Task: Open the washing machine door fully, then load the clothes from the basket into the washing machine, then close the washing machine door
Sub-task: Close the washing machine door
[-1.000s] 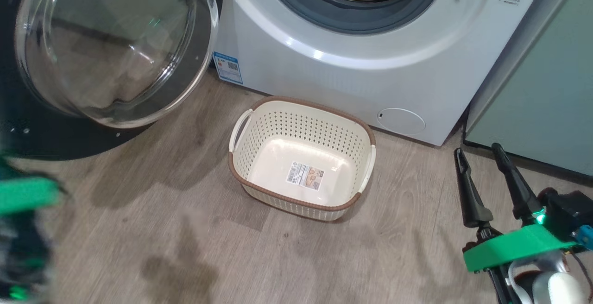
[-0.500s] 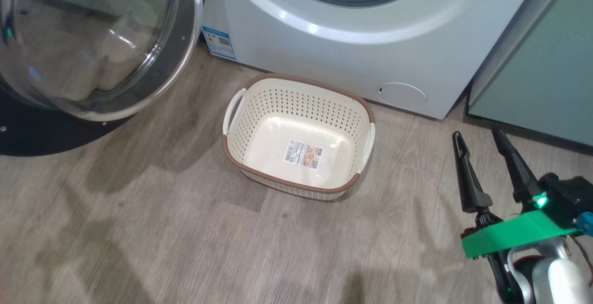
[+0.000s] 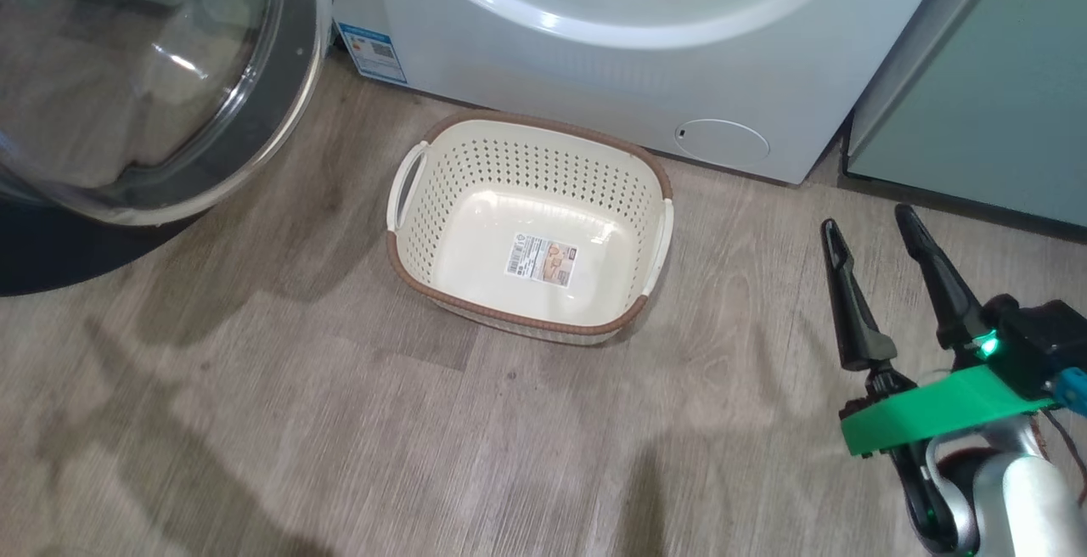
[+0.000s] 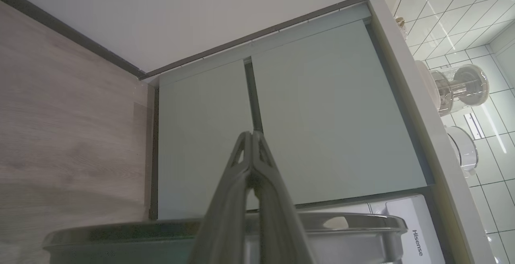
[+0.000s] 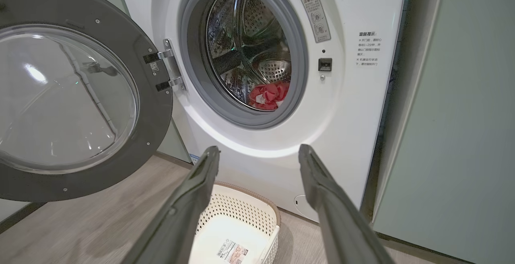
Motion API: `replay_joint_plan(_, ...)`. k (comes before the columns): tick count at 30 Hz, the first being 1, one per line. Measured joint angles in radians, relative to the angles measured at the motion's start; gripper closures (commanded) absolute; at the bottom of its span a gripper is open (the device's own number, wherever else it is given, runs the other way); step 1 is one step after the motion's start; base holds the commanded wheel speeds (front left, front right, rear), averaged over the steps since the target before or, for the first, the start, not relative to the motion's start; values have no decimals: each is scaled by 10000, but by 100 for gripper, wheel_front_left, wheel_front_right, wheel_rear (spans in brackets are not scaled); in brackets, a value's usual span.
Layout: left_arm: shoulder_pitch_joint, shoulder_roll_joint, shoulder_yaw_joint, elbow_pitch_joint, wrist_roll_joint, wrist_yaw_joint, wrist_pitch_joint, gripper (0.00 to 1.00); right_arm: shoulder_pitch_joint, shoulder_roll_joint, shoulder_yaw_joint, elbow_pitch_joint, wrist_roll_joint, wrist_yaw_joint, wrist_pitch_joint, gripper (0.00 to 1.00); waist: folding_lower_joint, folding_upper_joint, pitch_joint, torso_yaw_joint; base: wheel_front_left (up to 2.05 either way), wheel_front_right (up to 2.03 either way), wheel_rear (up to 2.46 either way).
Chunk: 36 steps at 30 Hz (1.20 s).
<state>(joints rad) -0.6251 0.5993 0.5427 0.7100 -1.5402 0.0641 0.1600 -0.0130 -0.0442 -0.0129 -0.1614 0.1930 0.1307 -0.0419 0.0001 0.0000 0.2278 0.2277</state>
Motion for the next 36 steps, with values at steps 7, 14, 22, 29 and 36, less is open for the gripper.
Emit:
replay_joint_plan(7,-345,2,-178,746,-75,-408,370,100,-42,0,13,-128,-102,0,201,0,1,0,212,-46,0,0,0)
replay_joint_plan(14,-500,6,-412,1214,-79,-627,965,100,-207,0,21,-232,-174,0,265,0,0,0,392,-52,0,0,0)
replay_joint_plan(22,-577,19,-606,1384,-182,-886,1682,100,-213,-2,15,-247,-192,0,337,0,0,0,491,-23,0,0,0)
replay_joint_plan(29,-512,98,-686,1275,-531,-1062,2920,100,-225,-2,-105,-245,-190,0,336,0,0,0,441,78,0,0,0)
replay_joint_plan(36,-112,-4,-765,809,-849,-1154,3898,100,-225,-2,-94,-230,-190,0,336,0,0,0,379,240,0,0,0)
